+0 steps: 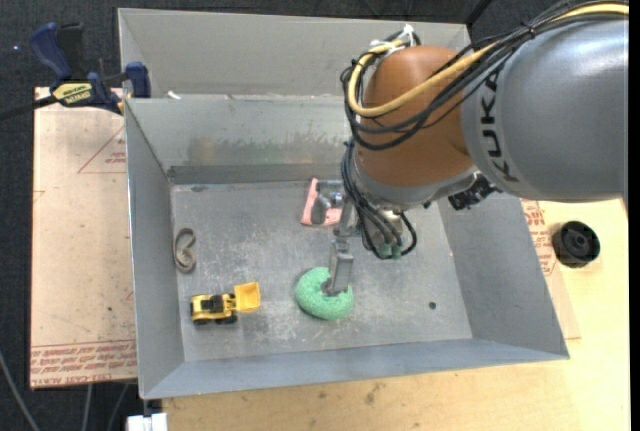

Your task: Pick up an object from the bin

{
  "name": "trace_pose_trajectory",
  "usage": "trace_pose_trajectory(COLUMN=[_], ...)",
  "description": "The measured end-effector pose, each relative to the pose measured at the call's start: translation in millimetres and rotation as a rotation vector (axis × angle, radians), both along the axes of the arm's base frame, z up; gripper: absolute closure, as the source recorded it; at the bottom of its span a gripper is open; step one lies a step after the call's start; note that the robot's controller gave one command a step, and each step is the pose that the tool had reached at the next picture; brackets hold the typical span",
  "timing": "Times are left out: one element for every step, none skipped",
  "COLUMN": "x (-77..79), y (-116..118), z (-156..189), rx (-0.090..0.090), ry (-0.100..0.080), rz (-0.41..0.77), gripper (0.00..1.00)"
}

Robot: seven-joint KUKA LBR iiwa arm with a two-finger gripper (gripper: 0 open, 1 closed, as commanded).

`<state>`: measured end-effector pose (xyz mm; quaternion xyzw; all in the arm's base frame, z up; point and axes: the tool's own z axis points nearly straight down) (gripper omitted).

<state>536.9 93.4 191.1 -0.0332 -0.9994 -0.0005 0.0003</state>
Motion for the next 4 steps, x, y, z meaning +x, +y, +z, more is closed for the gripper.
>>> trace_pose_trajectory(x=[0.7,4.3,-45.6,-55.8], y=[-21.4,-30.1,-35.9,-40.4], z=[-24.2,-43.3,-85.8,-110.4], rx=[0.001,0.000,0.000,0.002], ry=[0.000,-0.004,-0.003,-0.007], rz=[-0.022,-0.020,0.114,-0.058], gripper=[0.00,0.00,0.00,1.00])
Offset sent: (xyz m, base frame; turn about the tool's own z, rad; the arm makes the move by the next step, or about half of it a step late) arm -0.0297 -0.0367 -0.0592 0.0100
